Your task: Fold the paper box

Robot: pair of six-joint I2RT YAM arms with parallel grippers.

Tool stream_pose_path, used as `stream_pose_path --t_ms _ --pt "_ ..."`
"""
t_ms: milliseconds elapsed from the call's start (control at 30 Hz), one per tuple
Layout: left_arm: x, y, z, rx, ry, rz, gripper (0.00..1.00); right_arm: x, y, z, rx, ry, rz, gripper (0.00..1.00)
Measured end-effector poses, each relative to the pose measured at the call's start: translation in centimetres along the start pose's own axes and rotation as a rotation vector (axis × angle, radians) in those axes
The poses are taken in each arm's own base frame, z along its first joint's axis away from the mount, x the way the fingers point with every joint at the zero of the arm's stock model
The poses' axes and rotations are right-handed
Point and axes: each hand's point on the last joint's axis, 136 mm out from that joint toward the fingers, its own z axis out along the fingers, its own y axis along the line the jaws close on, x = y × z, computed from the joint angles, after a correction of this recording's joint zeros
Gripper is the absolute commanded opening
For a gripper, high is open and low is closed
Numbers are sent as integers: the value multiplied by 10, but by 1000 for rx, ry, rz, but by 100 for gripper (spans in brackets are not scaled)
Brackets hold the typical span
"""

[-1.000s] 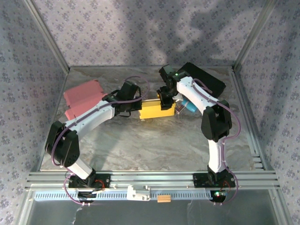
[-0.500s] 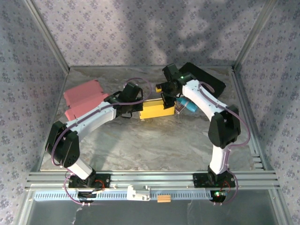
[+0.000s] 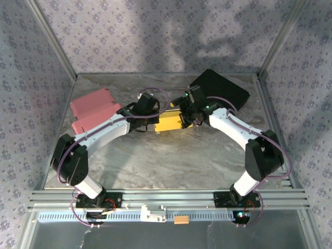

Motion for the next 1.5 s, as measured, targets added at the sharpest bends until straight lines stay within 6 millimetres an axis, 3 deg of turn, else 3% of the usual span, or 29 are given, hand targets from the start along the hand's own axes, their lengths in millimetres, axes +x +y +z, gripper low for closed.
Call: stream_pose_path --t_ms 100,167,400,600,767,1100,1500 --pt "2 -1 0 -6 -3 7 0 9 13 3 -59 14 -21 83" --pt "2 -1 0 -11 -10 8 0 11 18 5 -84 20 -27 75" --pt "1 -1 1 -17 -23 9 0 8 2 17 -71 21 -1 66" --pt "1 -1 3 -19 -23 10 0 8 -1 20 -75 21 15 43" --pt "1 -1 3 -20 -24 10 0 7 -2 21 -72 22 24 38" --pt "4 -3 2 -19 -17 27 23 6 -3 23 -69 29 29 37" --pt "19 -6 -7 26 21 37 30 8 2 28 -81 47 31 35"
